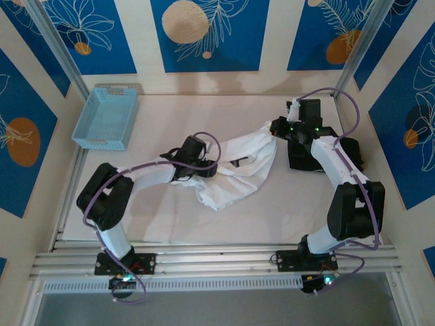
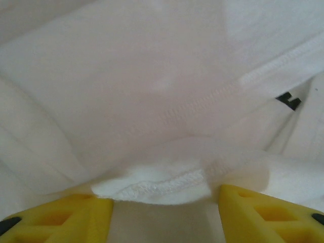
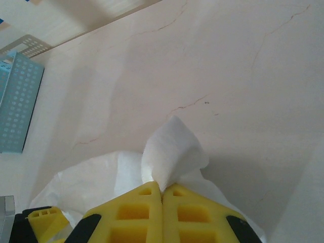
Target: Fold the inside-out t-shirt
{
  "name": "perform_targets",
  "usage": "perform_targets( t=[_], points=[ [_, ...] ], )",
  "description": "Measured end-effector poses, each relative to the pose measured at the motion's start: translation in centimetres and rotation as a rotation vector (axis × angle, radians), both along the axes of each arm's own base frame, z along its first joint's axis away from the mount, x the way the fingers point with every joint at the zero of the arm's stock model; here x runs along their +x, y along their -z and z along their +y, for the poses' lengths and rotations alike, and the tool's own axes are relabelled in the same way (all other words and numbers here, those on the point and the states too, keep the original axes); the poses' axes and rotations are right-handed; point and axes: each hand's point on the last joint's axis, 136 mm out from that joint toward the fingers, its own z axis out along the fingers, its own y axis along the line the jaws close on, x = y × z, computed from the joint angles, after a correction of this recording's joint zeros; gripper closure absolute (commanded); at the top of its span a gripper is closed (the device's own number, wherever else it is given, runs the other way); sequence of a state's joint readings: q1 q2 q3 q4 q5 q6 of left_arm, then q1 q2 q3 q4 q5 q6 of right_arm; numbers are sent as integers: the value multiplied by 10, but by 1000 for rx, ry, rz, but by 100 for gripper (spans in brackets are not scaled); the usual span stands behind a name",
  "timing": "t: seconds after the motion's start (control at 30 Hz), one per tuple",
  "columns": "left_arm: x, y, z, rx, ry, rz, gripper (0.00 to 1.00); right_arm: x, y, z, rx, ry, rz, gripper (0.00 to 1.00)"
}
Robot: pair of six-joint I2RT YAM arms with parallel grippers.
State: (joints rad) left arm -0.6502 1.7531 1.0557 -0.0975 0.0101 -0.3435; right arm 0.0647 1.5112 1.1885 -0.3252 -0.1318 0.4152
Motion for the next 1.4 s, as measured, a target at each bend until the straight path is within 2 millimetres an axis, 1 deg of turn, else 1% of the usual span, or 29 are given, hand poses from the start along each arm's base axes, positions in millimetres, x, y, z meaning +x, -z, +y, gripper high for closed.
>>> perform_targets(
  t=[0.1, 0.13, 0.2, 0.27, 0.33, 0.43, 0.5, 0.53, 0.6, 0.63, 0.7, 0.73, 0.8, 0.83, 0.87, 0.9, 0.93, 0.97, 1.03, 1.07, 1.1, 1.13, 1.17, 1.2, 1.23, 1.3, 1.4],
  points=[
    [11, -4, -3, 12, -3, -27, 54, 0, 0, 0, 0, 0, 0, 100],
    [15, -6, -4, 15, -3, -37, 60, 0, 0, 0, 0, 0, -1, 100],
    [21, -9, -6, 21, 1, -55, 72, 0, 0, -1, 0, 2, 0, 100],
    [27, -14, -7, 24, -2, -72, 88, 0, 0, -1, 0, 2, 0, 100],
    [30, -18, -7, 30, 6, -89, 100, 0, 0, -1, 0, 2, 0, 100],
    [38, -27, -5, 42, 6, -121, 100, 1, -3, -1, 1, 1, -2, 100],
    [40, -38, 0, 51, 4, -144, 100, 3, -13, 0, 7, -1, -18, 100],
    [42, -47, 4, 54, 0, -165, 100, 6, -20, 0, 10, 1, -31, 100],
    [44, -76, 14, 48, -13, -220, 100, 11, -42, -1, 19, 3, -73, 100],
    [46, -100, 20, 37, -26, -260, 100, 13, -57, -1, 27, 5, -102, 100],
    [52, -158, 33, 2, -56, -363, 100, 14, -91, -4, 44, 17, -172, 100],
    [56, -200, 41, -31, -76, -438, 100, 12, -114, -7, 51, 24, -218, 100],
    [59, -285, 58, -96, -114, -592, 100, 5, -166, -11, 66, 38, -328, 100],
    [58, -332, 68, -125, -133, -678, 100, -2, -198, -12, 77, 43, -398, 100],
    [53, -376, 79, -152, -152, -763, 100, -10, -229, -13, 85, 46, -466, 100],
    [47, -417, 89, -176, -170, -838, 100, -19, -255, -14, 93, 46, -526, 99],
    [36, -460, 100, -198, -188, -923, 100, -32, -286, -14, 102, 45, -600, 99],
    [23, -498, 111, -218, -201, -1001, 100, -47, -315, -14, 111, 42, -671, 99],
    [-2, -551, 128, -239, -222, -1112, 100, -77, -359, -12, 124, 31, -783, 99],
    [-16, -574, 136, -248, -229, -1162, 100, -92, -376, -11, 130, 21, -829, 99],
    [-26, -588, 142, -253, -234, -1193, 100, -104, -387, -9, 134, 14, -863, 99],
    [-36, -598, 147, -251, -236, -1221, 100, -118, -397, -7, 139, 3, -894, 99],
    [-43, -601, 151, -244, -237, -1230, 100, -130, -404, -6, 143, -4, -916, 98],
    [-47, -601, 154, -233, -239, -1228, 100, -141, -408, -5, 147, -12, -932, 98],
    [-50, -595, 156, -218, -241, -1218, 100, -150, -411, -4, 149, -17, -944, 98],
    [-50, -575, 158, -183, -239, -1179, 100, -162, -407, -4, 151, -19, -950, 98],
    [-39, -518, 158, -105, -239, -1068, 100, -170, -385, -2, 154, -28, -913, 98]
  ],
)
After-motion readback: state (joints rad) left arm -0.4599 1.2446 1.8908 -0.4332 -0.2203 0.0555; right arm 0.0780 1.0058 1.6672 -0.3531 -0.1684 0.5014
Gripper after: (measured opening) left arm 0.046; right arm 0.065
